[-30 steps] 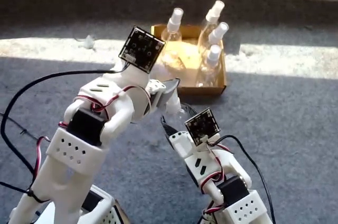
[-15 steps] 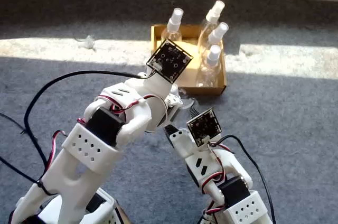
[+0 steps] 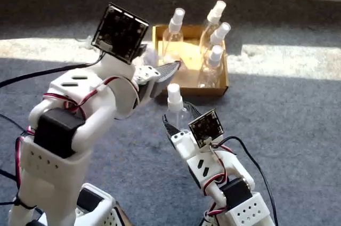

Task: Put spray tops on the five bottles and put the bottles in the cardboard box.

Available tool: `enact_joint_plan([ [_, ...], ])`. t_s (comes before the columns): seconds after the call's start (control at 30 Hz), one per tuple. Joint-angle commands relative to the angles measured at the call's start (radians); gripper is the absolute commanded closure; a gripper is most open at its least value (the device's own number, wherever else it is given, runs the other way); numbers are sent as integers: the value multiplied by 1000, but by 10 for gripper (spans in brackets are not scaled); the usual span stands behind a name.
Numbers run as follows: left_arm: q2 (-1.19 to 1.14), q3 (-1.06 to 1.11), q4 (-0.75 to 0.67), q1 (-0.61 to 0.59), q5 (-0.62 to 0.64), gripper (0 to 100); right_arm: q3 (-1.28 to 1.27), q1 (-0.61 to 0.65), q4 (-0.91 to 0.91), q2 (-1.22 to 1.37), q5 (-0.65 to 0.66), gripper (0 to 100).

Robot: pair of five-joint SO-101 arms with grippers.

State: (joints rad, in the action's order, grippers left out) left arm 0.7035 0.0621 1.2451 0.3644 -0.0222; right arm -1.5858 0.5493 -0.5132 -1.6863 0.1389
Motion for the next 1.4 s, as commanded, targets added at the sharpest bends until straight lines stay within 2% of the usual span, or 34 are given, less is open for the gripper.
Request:
enact_joint_plan([
  [0.0,2,97,5,-170,26,761,101,-65,-2,4,3,995],
  [0.13,1,252,3,-334,126,761,278,-113,1,166,3,995],
  [0.27,1,429,-41,-392,133,758,504,-114,2,441,2,995],
  [0.33,1,535,-112,-392,132,758,615,-110,4,575,-8,995],
  [0.47,1,771,-339,-387,132,758,785,-111,107,816,-107,995],
  [0.6,1,901,-508,-394,129,761,885,-110,209,1035,-110,995],
  [0.77,2,849,-503,-437,129,758,961,-101,188,1159,-118,995],
  [0.9,38,789,-361,-421,104,723,977,-68,208,1161,-120,995],
  [1.0,193,809,-304,-414,101,681,978,-67,260,1164,-161,995],
  [1.13,556,947,-304,-407,101,665,978,-53,262,1161,-204,995],
  [1.27,903,1064,-299,-315,100,662,975,25,259,1161,-198,995],
  [1.37,1015,1122,-299,-252,48,666,980,93,182,1161,-196,995],
])
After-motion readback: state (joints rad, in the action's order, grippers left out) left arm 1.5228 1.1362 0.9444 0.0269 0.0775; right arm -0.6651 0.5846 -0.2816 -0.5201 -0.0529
